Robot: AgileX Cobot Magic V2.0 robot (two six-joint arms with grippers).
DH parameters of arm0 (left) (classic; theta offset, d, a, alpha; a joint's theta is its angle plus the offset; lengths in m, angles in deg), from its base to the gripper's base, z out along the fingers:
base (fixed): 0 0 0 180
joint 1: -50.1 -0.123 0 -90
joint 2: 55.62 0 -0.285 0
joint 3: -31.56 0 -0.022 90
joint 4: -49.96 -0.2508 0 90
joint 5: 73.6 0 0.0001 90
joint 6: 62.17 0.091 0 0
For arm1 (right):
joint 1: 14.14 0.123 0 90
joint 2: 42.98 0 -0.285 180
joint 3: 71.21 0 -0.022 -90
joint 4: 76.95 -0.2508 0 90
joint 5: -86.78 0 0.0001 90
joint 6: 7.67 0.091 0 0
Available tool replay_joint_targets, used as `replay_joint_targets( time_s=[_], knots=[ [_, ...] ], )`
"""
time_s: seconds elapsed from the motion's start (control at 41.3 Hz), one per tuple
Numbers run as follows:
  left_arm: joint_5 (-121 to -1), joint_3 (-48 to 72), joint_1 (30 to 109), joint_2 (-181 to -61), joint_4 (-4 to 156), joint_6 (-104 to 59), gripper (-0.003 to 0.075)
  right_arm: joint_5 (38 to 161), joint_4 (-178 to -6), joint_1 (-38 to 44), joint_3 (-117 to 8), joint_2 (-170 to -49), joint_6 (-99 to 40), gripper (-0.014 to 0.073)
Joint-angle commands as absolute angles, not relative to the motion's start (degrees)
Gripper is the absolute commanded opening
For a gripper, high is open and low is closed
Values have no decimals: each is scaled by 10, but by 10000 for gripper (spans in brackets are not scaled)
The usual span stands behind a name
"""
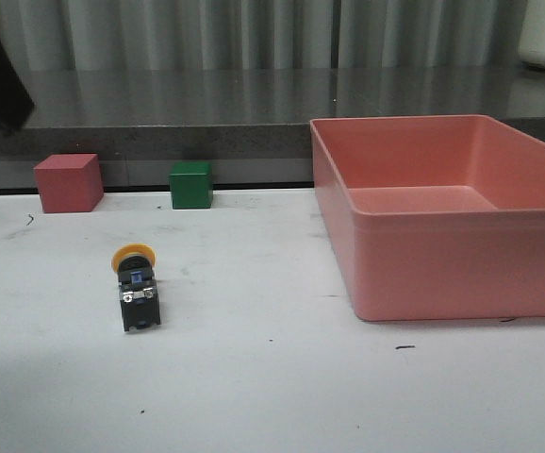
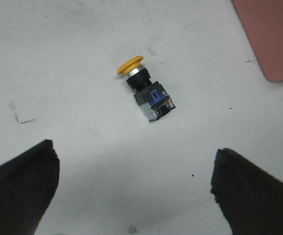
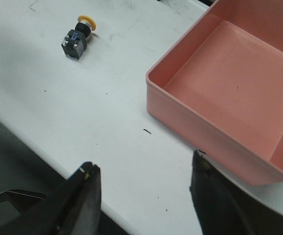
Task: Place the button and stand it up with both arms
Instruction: 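Lower the open left gripper over the lying button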
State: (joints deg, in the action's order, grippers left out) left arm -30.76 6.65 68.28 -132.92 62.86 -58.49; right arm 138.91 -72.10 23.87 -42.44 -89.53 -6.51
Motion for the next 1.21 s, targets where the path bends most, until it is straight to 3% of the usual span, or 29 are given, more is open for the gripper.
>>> replay_joint_targets(
  time_s=[0.0,0.678,1.186],
  knots=[
    [-347,99,702,-1362,647,-583,640,1357,-719,236,-439,-894,-72,436],
    [-141,396,732,-1692,569,-789,640,1357,-719,236,-439,-894,-72,436],
    [-124,470,732,-1797,557,-836,640,1357,-719,236,-439,-894,-72,436]
  ],
)
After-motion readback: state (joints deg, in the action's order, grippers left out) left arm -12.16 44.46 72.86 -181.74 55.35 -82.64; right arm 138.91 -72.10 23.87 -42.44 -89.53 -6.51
